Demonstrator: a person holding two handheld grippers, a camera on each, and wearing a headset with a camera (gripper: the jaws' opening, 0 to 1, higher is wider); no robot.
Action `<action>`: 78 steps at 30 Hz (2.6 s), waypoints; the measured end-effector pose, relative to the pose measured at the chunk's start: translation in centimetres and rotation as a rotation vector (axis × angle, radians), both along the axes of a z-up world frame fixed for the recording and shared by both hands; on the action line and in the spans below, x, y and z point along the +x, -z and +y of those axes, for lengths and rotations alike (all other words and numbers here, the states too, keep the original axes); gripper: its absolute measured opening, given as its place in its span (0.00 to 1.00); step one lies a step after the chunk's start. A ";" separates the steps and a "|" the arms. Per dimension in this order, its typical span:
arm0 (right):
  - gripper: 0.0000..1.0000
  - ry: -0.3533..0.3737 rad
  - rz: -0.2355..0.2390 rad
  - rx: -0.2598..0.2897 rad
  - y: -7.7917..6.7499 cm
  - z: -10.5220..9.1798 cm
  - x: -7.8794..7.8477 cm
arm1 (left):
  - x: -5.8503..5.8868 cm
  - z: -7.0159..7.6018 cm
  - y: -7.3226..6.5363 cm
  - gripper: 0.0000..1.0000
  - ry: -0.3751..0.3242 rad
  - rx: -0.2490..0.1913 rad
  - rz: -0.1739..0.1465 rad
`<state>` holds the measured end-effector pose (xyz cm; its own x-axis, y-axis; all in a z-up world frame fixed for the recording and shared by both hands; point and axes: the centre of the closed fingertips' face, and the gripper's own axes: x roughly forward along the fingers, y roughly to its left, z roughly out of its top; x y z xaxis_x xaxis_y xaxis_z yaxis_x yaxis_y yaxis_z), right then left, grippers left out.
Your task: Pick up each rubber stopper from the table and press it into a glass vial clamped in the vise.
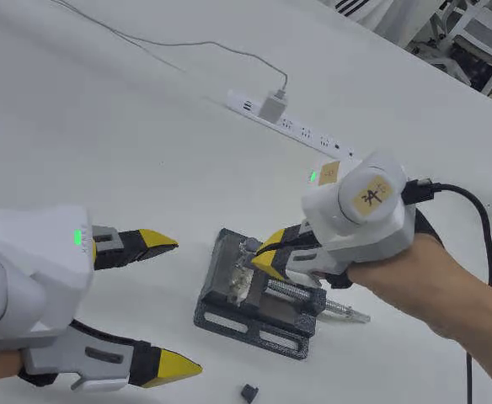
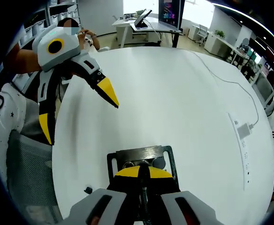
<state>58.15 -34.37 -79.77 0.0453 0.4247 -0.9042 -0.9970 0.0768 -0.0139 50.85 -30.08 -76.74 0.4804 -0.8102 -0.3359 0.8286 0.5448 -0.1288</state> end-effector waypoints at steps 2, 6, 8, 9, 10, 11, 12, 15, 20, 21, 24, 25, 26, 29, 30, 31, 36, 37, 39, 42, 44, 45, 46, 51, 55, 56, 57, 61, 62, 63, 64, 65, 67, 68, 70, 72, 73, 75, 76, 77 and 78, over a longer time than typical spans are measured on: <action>0.00 -0.002 -0.002 -0.002 0.1 0.0 0.0 | 0.0 0.0 0.0 0.73 0.000 0.000 0.000; 0.00 -0.002 0.000 -0.002 0.2 0.0 0.0 | 0.0 0.0 -0.1 0.72 0.001 -0.003 -0.001; 0.00 -0.004 0.001 -0.006 0.4 0.1 0.0 | 0.0 0.0 -0.1 0.72 0.001 -0.004 0.000; 0.00 -0.006 0.002 -0.008 0.5 0.1 0.0 | 0.0 0.0 -0.1 0.72 0.001 -0.003 -0.001; 0.00 -0.006 0.000 -0.006 0.4 0.1 0.0 | 0.0 0.0 -0.1 0.72 0.001 -0.003 -0.001; 0.00 -0.004 0.003 -0.003 0.4 0.2 0.0 | 0.0 0.0 -0.1 0.72 -0.001 -0.005 0.000; 0.00 -0.006 0.002 -0.005 0.4 0.2 0.0 | 0.0 0.1 -0.1 0.72 -0.003 -0.005 0.001; 0.00 -0.017 -0.003 -0.012 0.4 0.2 0.0 | 0.0 0.1 -0.1 0.72 -0.004 -0.005 0.001; 0.00 -0.026 -0.002 -0.025 0.5 0.2 0.0 | 0.1 0.1 -0.1 0.71 -0.005 -0.007 0.002; 0.00 -0.028 -0.002 -0.026 0.5 0.2 0.1 | 0.1 0.0 -0.1 0.71 -0.005 -0.010 0.001; 0.00 -0.028 0.001 -0.025 0.5 0.3 0.1 | 0.2 -0.1 -0.1 0.71 -0.006 -0.011 0.000; 0.00 -0.026 0.003 -0.025 0.5 0.3 0.1 | 0.2 -0.1 -0.1 0.71 -0.007 -0.013 0.000; 0.00 -0.026 0.005 -0.024 0.5 0.3 0.1 | 0.2 -0.1 -0.2 0.71 -0.007 -0.014 0.000; 0.00 -0.030 0.009 -0.029 0.5 0.2 0.1 | 0.2 0.0 -0.1 0.71 -0.009 -0.014 0.000; 0.00 -0.035 0.007 -0.031 0.5 0.3 0.1 | 0.2 0.0 -0.1 0.71 -0.010 -0.015 0.000; 0.00 -0.037 0.006 -0.032 0.5 0.3 0.1 | 0.3 0.0 -0.1 0.71 -0.011 -0.016 0.001; 0.00 -0.018 0.020 -0.003 0.3 1.0 0.2 | 0.3 -0.1 -0.1 0.71 -0.012 -0.021 -0.001; 0.00 -0.031 0.015 -0.011 0.3 1.1 0.2 | 0.3 -0.1 -0.1 0.71 -0.012 -0.019 -0.001; 0.00 -0.065 0.002 -0.038 0.4 1.3 0.1 | 0.3 0.0 -0.2 0.71 -0.013 -0.020 -0.002; 0.00 -0.073 0.000 -0.033 0.4 1.6 0.1 | 0.4 0.2 -0.2 0.71 -0.021 -0.022 -0.001; 0.00 -0.063 0.005 -0.028 0.4 1.7 0.3 | 0.3 0.4 0.0 0.71 -0.026 -0.018 0.001; 0.00 -0.061 0.006 -0.029 0.3 1.7 0.3 | 0.3 0.5 0.0 0.71 -0.027 -0.019 0.001; 0.00 -0.059 0.011 -0.027 0.4 1.7 0.2 | 0.3 0.6 -0.1 0.71 -0.028 -0.020 0.002; 0.00 -0.054 0.006 -0.018 0.4 1.4 -0.1 | 0.2 0.7 0.1 0.71 -0.032 -0.018 0.006; 0.00 -0.039 0.001 -0.025 0.4 0.6 0.1 | 0.2 0.3 0.1 0.71 -0.025 -0.019 0.007; 0.00 -0.033 0.003 -0.029 0.5 0.3 0.2 | 0.2 0.2 0.1 0.71 -0.022 -0.020 0.004; 0.00 -0.029 0.000 -0.028 0.5 0.1 0.3 | 0.2 0.1 0.1 0.71 -0.020 -0.019 0.004; 0.00 -0.004 0.011 -0.008 0.5 0.2 0.3 | 0.3 -0.1 0.0 0.71 -0.016 -0.021 0.004; 0.00 -0.004 0.011 -0.008 0.5 0.3 0.3 | 0.2 -0.1 0.0 0.71 -0.014 -0.021 0.004; 0.00 -0.002 0.012 -0.006 0.5 0.3 0.3 | 0.2 -0.1 0.0 0.71 -0.013 -0.020 0.003; 0.00 -0.001 0.012 -0.004 0.5 0.3 0.3 | 0.2 -0.1 0.0 0.71 -0.011 -0.019 0.003; 0.00 -0.002 0.012 -0.003 0.5 0.3 0.2 | 0.2 -0.1 0.0 0.71 -0.011 -0.019 0.004; 0.00 0.002 0.014 -0.002 0.5 0.3 0.2 | 0.2 0.0 0.1 0.70 -0.012 -0.017 0.005; 0.00 0.005 0.014 -0.002 0.5 0.2 0.2 | 0.2 0.1 0.1 0.70 -0.013 -0.017 0.006; 0.00 0.012 0.021 0.005 0.5 0.3 0.2 | 0.2 0.1 0.1 0.70 -0.013 -0.016 0.007; 0.00 0.015 0.025 0.005 0.5 0.3 0.2 | 0.2 0.0 0.1 0.70 -0.012 -0.017 0.008; 0.00 0.016 0.026 0.004 0.5 0.3 0.2 | 0.2 0.0 0.1 0.70 -0.011 -0.017 0.008; 0.00 0.018 0.030 0.003 0.6 0.3 0.2 | 0.2 -0.1 0.1 0.70 -0.010 -0.019 0.007; 0.00 0.019 0.033 0.004 0.6 0.3 0.2 | 0.2 -0.1 0.0 0.70 -0.010 -0.021 0.006; 0.00 0.018 0.035 0.005 0.6 0.3 0.3 | 0.3 -0.2 0.0 0.70 -0.009 -0.022 0.005; 0.00 0.022 0.038 0.007 0.6 0.3 0.3 | 0.3 -0.2 0.0 0.70 -0.009 -0.022 0.004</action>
